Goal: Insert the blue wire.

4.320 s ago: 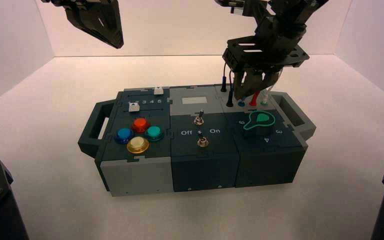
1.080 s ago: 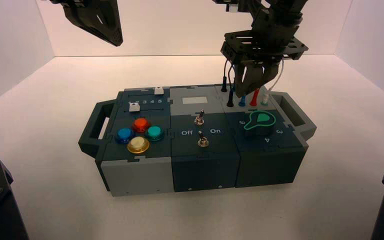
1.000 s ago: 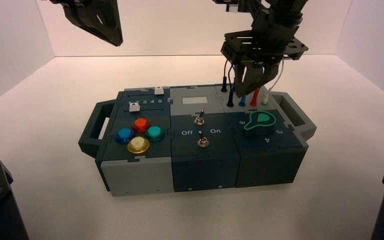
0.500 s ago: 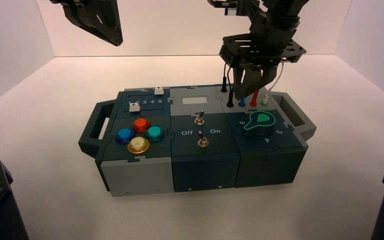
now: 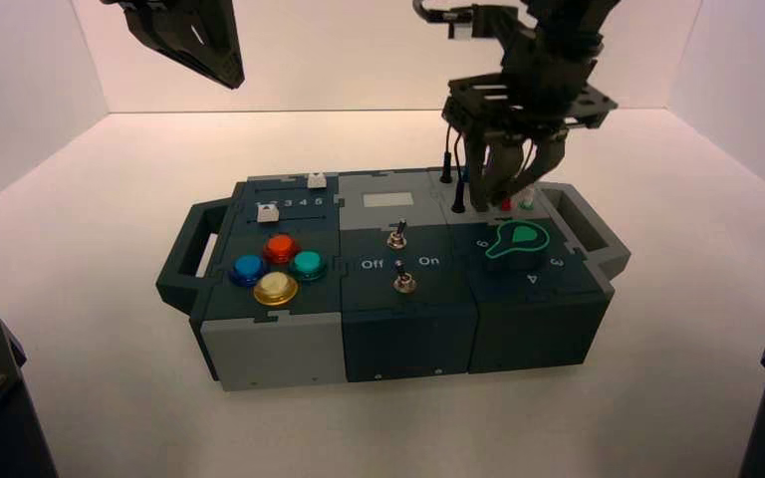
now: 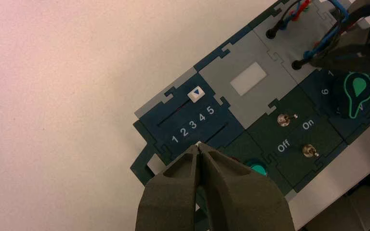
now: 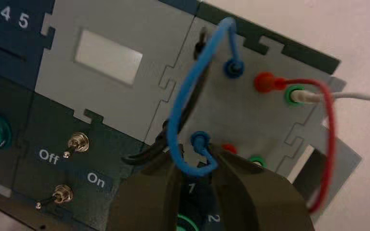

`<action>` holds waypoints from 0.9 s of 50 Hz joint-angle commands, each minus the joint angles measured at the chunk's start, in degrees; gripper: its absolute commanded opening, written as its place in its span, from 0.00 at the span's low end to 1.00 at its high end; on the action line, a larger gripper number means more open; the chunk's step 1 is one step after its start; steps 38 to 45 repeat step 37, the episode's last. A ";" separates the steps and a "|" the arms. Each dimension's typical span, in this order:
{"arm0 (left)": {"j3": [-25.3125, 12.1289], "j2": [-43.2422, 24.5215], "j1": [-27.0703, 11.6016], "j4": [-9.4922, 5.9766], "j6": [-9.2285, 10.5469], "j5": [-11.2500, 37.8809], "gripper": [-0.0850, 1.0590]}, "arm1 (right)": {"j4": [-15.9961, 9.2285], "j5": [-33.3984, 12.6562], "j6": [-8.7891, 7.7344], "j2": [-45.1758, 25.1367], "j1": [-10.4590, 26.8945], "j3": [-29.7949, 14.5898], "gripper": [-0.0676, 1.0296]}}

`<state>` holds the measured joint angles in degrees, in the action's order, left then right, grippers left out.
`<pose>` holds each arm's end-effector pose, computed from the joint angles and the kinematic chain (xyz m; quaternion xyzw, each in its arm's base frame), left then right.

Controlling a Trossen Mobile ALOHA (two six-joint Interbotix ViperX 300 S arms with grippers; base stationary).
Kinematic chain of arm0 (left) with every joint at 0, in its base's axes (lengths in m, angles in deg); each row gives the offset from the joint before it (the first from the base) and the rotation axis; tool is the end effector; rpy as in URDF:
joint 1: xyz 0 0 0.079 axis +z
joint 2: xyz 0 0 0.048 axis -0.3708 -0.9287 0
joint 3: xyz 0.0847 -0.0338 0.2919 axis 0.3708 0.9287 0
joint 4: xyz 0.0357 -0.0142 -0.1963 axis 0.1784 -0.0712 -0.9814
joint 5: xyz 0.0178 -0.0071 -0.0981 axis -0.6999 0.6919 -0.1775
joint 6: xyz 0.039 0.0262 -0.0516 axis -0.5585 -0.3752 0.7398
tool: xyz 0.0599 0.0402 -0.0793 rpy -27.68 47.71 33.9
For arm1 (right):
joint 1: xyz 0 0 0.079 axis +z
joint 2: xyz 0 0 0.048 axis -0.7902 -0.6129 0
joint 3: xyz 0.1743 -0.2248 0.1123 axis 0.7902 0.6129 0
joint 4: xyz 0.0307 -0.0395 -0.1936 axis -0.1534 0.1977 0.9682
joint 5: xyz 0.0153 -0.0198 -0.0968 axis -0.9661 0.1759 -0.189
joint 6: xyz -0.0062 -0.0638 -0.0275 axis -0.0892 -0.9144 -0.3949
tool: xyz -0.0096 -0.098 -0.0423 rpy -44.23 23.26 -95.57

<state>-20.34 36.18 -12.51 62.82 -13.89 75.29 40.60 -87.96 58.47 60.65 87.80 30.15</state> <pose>0.2143 -0.1567 0.1481 0.1211 0.4910 -0.2659 0.8207 0.2331 0.1834 0.0467 -0.1032 0.6135 0.2188 0.7517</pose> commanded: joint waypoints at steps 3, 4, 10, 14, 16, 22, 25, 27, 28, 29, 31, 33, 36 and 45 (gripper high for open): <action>-0.44 0.70 -0.26 0.00 0.00 -0.26 0.05 | 0.88 -1.23 0.35 3.08 -0.18 -2.81 0.34; -0.44 0.70 -0.26 0.00 0.00 -0.26 0.05 | 0.88 -1.49 0.35 3.43 -0.18 -2.99 0.34; -0.44 0.97 -0.26 -0.09 0.00 -0.26 0.05 | 0.97 -3.69 0.62 5.27 -0.26 -4.04 0.34; -0.44 1.05 -0.26 -0.09 0.00 -0.44 0.05 | 0.97 -5.71 1.05 6.68 -0.26 -4.75 0.34; -0.44 1.05 -0.26 0.00 0.00 -0.44 0.05 | 0.97 -6.94 1.14 7.65 -0.18 -4.92 0.34; -0.35 1.32 -0.26 0.00 0.00 -0.44 0.05 | 0.97 -8.61 1.14 10.81 -0.26 -4.31 0.34; -0.26 1.49 -0.26 -0.09 0.00 -0.70 0.05 | 0.97 -8.79 1.14 12.13 -0.26 -3.60 0.33; -0.18 1.58 -0.18 0.00 0.00 -0.70 0.05 | 0.97 -8.79 1.14 12.66 -0.18 -3.34 0.32; 0.00 1.67 -0.26 0.00 0.00 -0.88 0.05 | 0.97 -8.79 1.14 13.62 -0.18 -2.90 0.31; 0.00 1.67 -0.26 -0.09 0.00 -0.88 0.05 | 0.97 -8.88 1.14 13.89 -0.26 -2.72 0.30; 0.09 1.67 -0.26 0.00 0.00 -0.88 0.05 | 0.97 -9.14 1.14 14.33 -0.26 -2.46 0.30; 0.18 1.76 -0.26 -0.09 0.00 -0.88 0.05 | 0.97 -9.40 1.14 14.77 -0.26 -2.11 0.30; 0.26 1.76 -0.26 -0.09 0.00 -0.88 0.05 | 0.88 -9.67 1.14 15.03 -0.18 -1.67 0.30; 0.26 1.85 -0.26 -0.09 0.00 -0.88 0.05 | 0.88 -9.67 1.14 15.03 -0.26 -1.58 0.30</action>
